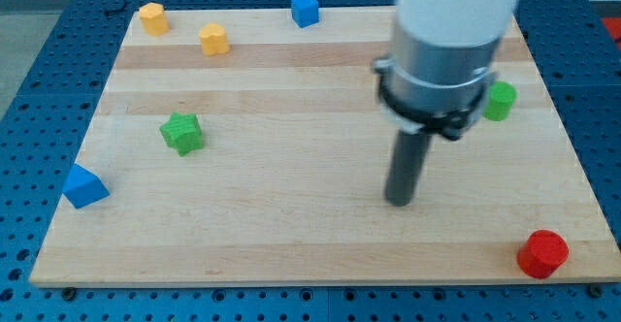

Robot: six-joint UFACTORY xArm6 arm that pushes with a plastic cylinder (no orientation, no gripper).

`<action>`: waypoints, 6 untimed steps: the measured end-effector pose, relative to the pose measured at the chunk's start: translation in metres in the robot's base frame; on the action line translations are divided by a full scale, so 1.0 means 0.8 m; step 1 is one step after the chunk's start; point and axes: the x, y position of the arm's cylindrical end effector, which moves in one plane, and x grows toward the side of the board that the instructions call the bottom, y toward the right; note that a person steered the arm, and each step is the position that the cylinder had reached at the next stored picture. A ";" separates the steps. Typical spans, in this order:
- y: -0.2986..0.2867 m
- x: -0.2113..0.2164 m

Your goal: Move your arm closer to blue triangle

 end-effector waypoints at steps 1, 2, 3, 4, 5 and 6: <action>-0.032 0.003; -0.037 0.002; -0.083 0.002; -0.171 0.019; -0.275 0.024; -0.383 0.027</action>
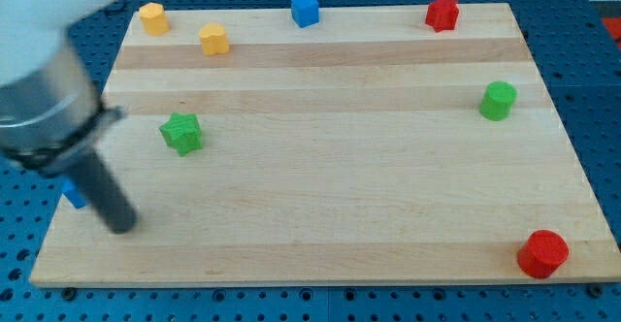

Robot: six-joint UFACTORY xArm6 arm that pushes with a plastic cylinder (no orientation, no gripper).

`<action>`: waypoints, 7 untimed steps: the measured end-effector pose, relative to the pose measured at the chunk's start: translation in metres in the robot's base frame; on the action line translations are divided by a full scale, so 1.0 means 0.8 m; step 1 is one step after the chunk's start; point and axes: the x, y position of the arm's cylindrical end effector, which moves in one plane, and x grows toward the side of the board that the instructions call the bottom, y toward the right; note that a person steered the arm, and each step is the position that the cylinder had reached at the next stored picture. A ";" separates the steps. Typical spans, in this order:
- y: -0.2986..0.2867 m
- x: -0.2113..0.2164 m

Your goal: Move your arm closer to blue triangle

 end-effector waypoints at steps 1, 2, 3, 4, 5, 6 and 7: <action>-0.072 -0.003; -0.073 -0.006; -0.072 -0.022; -0.072 -0.047; -0.072 -0.071; -0.073 -0.061; -0.071 -0.034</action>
